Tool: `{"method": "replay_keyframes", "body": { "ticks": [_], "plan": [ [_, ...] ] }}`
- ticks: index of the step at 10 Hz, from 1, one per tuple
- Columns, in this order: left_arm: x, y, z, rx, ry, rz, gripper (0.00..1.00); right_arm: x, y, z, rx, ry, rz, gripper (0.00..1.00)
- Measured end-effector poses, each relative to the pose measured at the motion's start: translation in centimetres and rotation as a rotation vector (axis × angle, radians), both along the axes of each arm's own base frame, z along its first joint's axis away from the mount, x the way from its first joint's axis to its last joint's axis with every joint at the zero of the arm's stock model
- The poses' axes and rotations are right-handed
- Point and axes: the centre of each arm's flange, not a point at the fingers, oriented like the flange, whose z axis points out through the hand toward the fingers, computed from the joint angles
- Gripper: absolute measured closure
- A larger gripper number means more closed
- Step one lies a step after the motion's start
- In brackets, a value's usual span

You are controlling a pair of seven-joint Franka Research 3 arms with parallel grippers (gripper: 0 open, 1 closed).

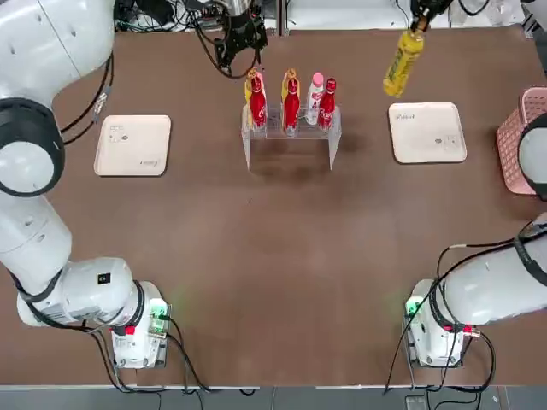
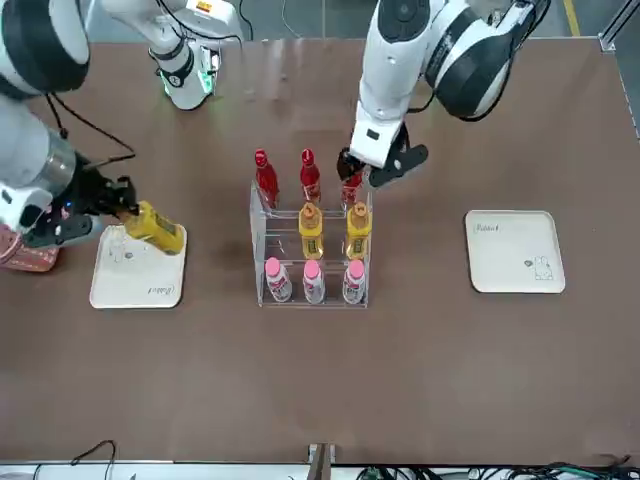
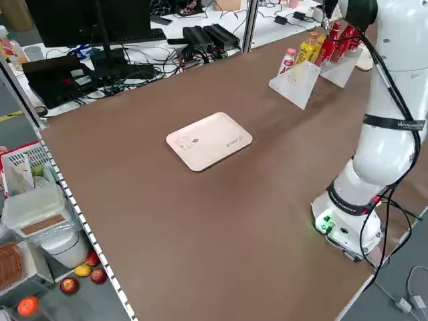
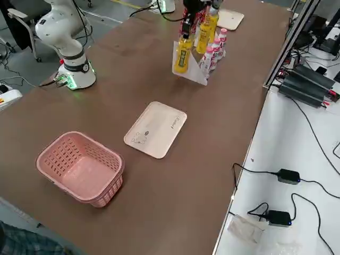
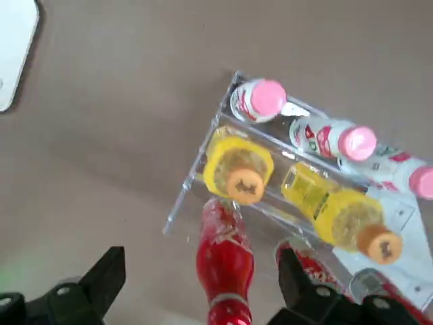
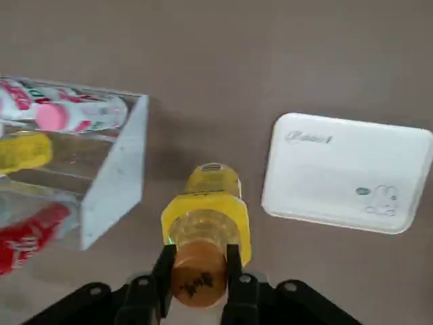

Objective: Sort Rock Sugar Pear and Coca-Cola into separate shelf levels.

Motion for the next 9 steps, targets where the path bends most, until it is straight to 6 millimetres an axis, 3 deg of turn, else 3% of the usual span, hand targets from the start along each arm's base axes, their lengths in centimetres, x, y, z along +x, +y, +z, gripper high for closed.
{"method": "replay_keyframes", "body": {
  "ticks": [2, 4, 6, 8, 9],
  "plan": [
    [2.6, 4.7, 1.2, 0.033, 0.015, 0.037, 0.0, -0.4, 4.8, 1.7, 0.01, -0.029, 0.021, 0.66],
    [5.2, 11.5, 2.7, 0.075, 0.017, 0.096, 0.0, -0.4, 8.9, 2.8, 0.027, -0.057, 0.036, 0.66],
    [6.4, 15.6, 3.0, 0.101, 0.036, 0.16, 0.0, -0.2, 12.7, 3.4, 0.035, -0.082, 0.059, 0.66],
    [7.5, 19.5, 3.4, 0.101, 0.069, 0.231, 0.0, -0.2, 16.3, 2.1, 0.032, -0.074, 0.055, 0.66],
    [8.6, 22.9, 3.9, 0.074, 0.081, 0.289, 0.0, -0.3, 17.5, 1.1, 0.026, -0.06, 0.053, 0.66]
  ]
}}
